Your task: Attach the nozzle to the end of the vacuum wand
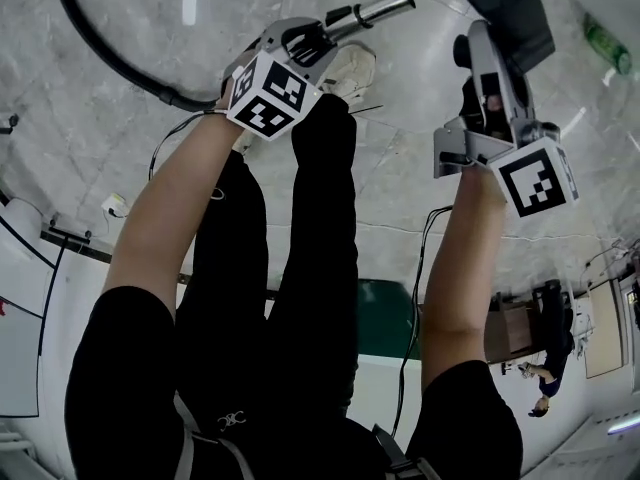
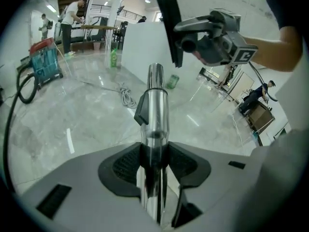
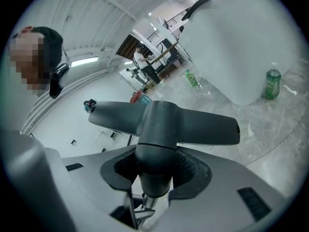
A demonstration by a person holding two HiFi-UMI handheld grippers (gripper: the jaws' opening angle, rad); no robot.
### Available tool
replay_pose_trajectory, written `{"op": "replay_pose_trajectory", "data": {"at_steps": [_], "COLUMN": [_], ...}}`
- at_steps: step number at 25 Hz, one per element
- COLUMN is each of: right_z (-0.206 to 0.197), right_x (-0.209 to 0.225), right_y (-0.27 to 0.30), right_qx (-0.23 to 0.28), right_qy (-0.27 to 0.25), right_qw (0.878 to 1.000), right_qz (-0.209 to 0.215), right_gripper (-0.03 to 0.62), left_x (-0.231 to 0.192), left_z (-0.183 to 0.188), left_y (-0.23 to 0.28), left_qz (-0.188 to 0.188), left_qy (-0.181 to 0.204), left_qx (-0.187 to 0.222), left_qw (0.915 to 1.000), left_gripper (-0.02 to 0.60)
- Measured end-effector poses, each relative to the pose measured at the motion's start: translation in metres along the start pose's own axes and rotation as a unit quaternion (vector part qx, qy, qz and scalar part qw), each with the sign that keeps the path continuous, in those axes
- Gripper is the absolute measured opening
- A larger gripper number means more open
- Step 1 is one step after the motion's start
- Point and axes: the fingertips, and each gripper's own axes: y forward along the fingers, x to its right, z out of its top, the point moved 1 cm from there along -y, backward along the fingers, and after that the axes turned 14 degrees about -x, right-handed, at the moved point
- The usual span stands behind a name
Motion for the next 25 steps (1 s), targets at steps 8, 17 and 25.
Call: {"op": "replay_pose_trajectory", "data": {"at_steps": [8,17,25], "right_z": [0.013,0.004,0.01], "right_x": [-0.031,-0.052,-0.073], "right_y": [0.006,0.03,0.042], "right_qx": [-0.054,-0.113,-0.132], "right_qy": [0.034,0.006,-0.05], "right_qw": [0.998,0.992,0.982], "right_qz": [0.011,0.047,0.128], "right_gripper": [0.166,0.166,0.166], "left_x": [0.033,0.029,0.021], "left_z": [0.018,0.021,0.021], "left_y": [-0.069,-0.062,-0.073], "left_qz": [-0.001,0.003,-0.008], "left_qy": [0.017,0.028,0.007], "left_qx": [0.017,0.006,0.017], "left_qw": [0.9997,0.9996,0.9998], "left_gripper": [0.177,0.176,0.175]}}
